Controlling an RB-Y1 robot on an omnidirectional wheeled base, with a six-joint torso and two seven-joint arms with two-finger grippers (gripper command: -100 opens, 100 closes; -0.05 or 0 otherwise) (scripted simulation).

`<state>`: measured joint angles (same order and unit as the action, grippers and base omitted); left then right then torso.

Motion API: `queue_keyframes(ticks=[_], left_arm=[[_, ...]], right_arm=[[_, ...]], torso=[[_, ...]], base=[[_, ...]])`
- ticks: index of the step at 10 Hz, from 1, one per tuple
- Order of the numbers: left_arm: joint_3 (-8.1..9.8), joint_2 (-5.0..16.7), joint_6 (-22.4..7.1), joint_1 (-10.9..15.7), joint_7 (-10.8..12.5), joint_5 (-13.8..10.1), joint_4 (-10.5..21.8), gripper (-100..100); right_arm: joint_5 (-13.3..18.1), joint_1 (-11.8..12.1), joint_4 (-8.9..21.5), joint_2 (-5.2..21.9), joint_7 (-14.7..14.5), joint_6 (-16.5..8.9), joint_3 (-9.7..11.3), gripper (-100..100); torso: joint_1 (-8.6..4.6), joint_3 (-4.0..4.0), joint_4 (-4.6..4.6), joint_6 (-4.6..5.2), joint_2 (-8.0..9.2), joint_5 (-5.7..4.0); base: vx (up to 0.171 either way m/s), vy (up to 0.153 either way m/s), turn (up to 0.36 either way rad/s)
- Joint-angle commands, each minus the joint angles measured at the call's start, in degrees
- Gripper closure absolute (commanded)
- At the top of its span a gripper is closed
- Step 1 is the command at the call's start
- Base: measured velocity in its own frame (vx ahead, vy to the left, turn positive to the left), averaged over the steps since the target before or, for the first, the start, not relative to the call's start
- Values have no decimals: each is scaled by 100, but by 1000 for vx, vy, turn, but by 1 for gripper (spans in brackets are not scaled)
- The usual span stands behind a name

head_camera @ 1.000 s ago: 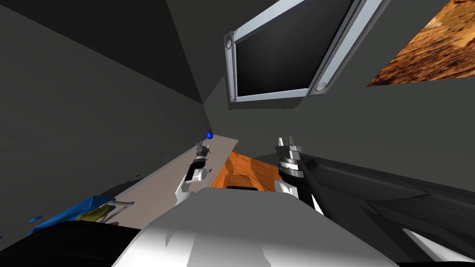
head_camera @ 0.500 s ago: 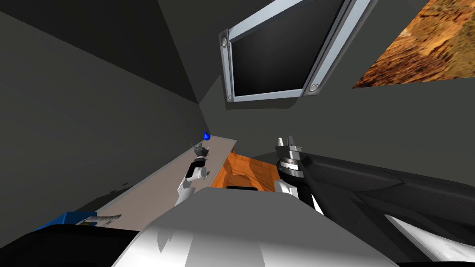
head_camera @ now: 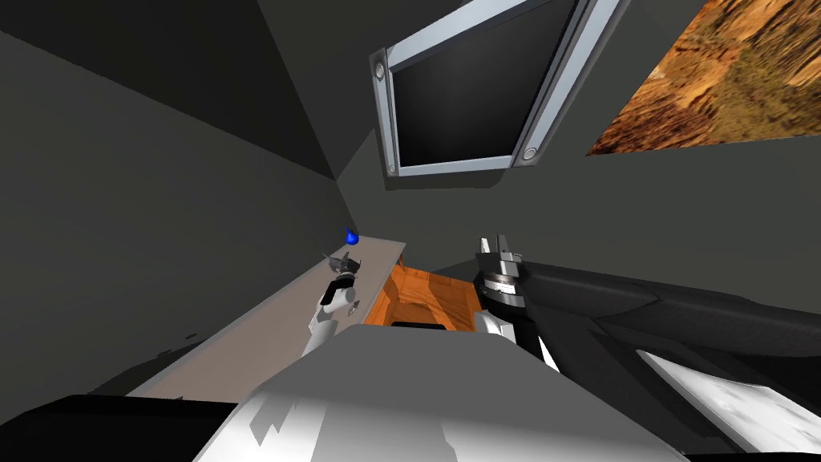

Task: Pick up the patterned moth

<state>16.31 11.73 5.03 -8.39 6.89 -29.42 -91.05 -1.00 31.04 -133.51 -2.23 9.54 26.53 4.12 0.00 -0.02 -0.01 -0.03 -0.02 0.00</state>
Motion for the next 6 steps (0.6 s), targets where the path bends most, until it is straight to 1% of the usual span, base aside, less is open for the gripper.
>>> queue_keyframes(ticks=[1, 2, 4, 5, 6], left_arm=[[43, -10, -99, 56, 4, -120, 166, -100], [135, 2, -251, 164, 42, -362, 429, -100], [315, 7, -535, 363, 121, -739, 984, -100], [315, 7, -555, 363, 121, -842, 1042, -100], [401, 3, -704, 453, 163, -1041, 1302, -100]], right_arm=[[0, 0, 0, 0, 0, 0, 0, 0], [0, 0, 0, 0, 0, 0, 0, 0], [0, 0, 0, 0, 0, 0, 0, 0], [0, 0, 0, 0, 0, 0, 0, 0], [0, 0, 0, 0, 0, 0, 0, 0]], torso=[[0, 0, 0, 0, 0, 0], [-1, 0, 0, -1, 1, 0], [2, 1, 0, 0, 2, 1], [5, 2, 0, -1, 3, 1], [3, 3, 1, -3, 4, 0]], base=[[1, 10, -69], [-2, 9, -125], [-4, 24, -163], [-6, 20, -53], [-8, 12, -110]])
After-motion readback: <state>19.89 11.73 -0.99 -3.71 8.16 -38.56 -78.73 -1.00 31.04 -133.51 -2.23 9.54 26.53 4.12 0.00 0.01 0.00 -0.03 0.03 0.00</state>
